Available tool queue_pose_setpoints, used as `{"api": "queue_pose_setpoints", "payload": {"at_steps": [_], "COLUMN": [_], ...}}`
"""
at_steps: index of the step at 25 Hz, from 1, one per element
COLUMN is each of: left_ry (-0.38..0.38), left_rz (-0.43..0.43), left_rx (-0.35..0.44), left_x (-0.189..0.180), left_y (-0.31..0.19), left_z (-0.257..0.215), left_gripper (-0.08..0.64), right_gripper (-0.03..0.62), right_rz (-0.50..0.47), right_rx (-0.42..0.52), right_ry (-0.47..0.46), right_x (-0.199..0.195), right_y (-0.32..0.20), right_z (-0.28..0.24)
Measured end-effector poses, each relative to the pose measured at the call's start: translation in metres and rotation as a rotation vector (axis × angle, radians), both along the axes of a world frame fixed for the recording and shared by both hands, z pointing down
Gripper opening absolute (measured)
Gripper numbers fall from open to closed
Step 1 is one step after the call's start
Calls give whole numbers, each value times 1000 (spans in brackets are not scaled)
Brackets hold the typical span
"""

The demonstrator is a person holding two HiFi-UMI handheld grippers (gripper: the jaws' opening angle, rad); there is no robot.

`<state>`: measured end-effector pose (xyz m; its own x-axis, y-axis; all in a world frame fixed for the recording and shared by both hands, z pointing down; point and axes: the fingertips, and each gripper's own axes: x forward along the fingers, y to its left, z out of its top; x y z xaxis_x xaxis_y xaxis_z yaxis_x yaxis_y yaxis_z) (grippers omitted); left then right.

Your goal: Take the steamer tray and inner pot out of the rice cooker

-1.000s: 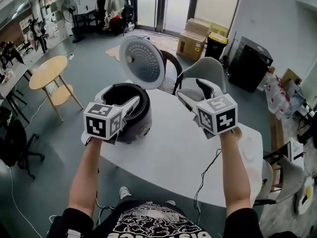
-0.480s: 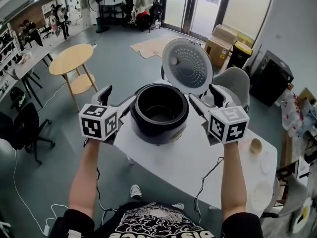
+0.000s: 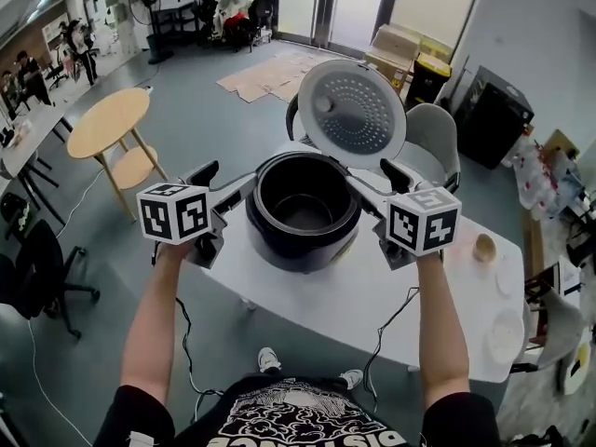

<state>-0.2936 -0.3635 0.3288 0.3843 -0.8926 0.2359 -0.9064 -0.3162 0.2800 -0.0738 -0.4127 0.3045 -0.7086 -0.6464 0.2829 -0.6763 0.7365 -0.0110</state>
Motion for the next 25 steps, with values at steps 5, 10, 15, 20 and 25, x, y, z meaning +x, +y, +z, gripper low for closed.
{"api": "queue_pose_setpoints", "payload": {"at_steps": [5,10,15,20,25], "left_ry": [48,140,247,308,330], "left_rz": [155,270,331,356,368], "left_rx": [-137,-296,-412,-507,-554], "left_x": [6,10,11,12,8], "left_y": [-27,-46,-62,-81,-88], "left_z": [31,58,76,90,95], "left_gripper": [390,365,359,332,291], "right_gripper": [330,325,307,301,296], "right_rz": [59,81,111,112,97], "right_rx": [-130,-305,-457,-575,-640], "right_ry": [-6,-31,-63,-83,-86], "right_x": [-2,-7,-3,0,-6], "right_y": [-9,-23,-34,-50,-51], "right_z": [36,69,102,123,134]}}
